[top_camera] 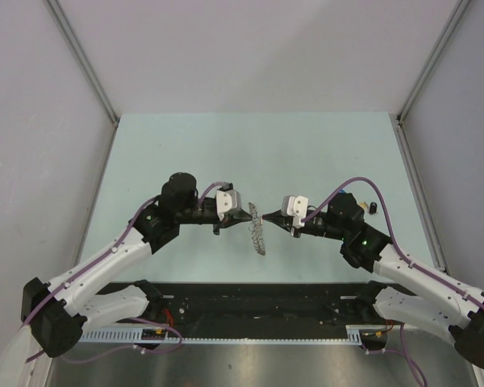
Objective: Put the keys on the keyring
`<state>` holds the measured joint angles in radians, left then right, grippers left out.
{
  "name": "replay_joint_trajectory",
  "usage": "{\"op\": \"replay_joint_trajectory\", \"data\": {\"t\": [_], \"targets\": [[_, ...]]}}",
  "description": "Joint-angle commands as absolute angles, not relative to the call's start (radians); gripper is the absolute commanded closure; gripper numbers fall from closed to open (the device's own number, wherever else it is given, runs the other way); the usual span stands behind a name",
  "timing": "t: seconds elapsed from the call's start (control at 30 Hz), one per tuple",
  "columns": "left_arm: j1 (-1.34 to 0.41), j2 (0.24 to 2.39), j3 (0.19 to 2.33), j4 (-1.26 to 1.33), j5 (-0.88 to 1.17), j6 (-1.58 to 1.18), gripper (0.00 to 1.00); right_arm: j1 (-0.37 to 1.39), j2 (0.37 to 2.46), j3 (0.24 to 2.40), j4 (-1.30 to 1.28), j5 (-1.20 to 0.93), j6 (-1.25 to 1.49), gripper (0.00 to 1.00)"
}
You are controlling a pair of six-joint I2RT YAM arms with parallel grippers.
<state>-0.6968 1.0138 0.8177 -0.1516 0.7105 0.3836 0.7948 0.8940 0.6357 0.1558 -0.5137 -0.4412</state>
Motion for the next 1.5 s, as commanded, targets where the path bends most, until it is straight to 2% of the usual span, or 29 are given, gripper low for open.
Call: {"op": "replay_joint_trajectory", "data": {"t": [0.0, 1.47], "targets": [[-0.707, 1.008, 0.862, -0.126, 0.73, 0.399, 1.0, 0.798, 0.896, 0.637, 0.218, -0.535, -0.433, 1.0], [-0.713, 0.98, 0.848, -0.129, 0.68, 0.436, 1.0, 0.781, 0.903, 0.635, 0.222, -0.545, -0.402, 1.0]]}}
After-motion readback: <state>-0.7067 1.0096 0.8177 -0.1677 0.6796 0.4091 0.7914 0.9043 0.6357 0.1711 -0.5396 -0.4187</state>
